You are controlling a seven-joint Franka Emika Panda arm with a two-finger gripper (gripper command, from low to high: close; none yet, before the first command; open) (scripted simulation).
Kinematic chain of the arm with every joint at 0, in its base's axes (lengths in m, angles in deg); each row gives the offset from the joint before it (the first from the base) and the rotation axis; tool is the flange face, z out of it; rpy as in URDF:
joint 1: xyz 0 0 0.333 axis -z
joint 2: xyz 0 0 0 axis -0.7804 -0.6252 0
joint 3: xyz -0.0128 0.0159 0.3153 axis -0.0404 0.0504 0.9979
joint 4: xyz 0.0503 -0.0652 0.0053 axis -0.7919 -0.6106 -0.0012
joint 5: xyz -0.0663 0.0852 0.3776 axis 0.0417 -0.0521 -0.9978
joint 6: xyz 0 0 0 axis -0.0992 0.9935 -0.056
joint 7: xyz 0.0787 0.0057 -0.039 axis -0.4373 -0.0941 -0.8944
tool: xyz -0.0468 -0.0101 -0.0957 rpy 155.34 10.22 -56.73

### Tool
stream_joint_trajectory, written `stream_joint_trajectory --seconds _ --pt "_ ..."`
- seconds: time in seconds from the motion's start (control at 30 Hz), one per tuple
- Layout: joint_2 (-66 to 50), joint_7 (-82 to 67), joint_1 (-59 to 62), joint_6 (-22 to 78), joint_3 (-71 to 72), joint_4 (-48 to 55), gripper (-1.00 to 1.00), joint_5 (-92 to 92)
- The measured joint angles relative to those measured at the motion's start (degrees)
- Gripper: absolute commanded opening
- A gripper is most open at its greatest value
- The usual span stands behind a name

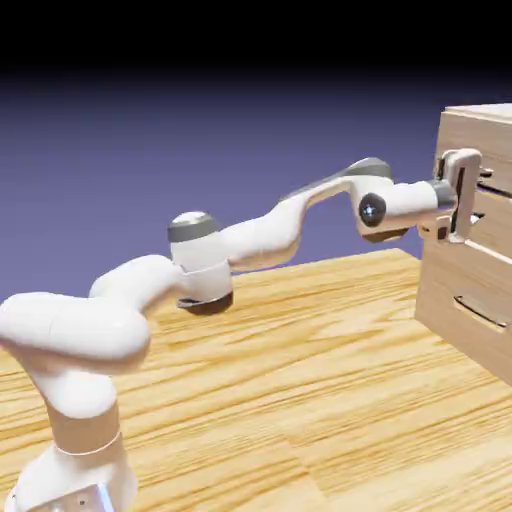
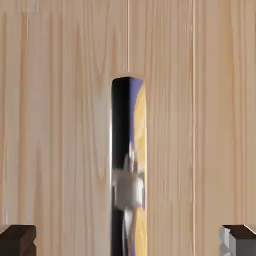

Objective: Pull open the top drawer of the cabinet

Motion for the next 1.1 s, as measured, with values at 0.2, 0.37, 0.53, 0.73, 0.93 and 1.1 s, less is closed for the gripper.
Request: stream_joint_trajectory --seconds 0.2,0.37,0.53,0.73,0.93,1.1 --pt "-0.7 4.8 7.5 -4.8 -1.1 12.5 0.0 2.9" --pt "-0.6 5.2 8.2 -5.1 -1.4 13.4 -1.0 2.9" --pt "0.9 2.0 2.3 -0.9 -1.5 3.1 -1.0 0.0" --pt "2.7 -0.7 -4.9 4.1 -1.3 -9.4 -1.0 -2.3" --pt "4.1 -2.9 -12.4 8.9 -0.7 -21.8 -1.0 -3.5" --pt "3.8 -6.1 -19.5 12.4 0.8 -32.2 -1.0 -3.9"
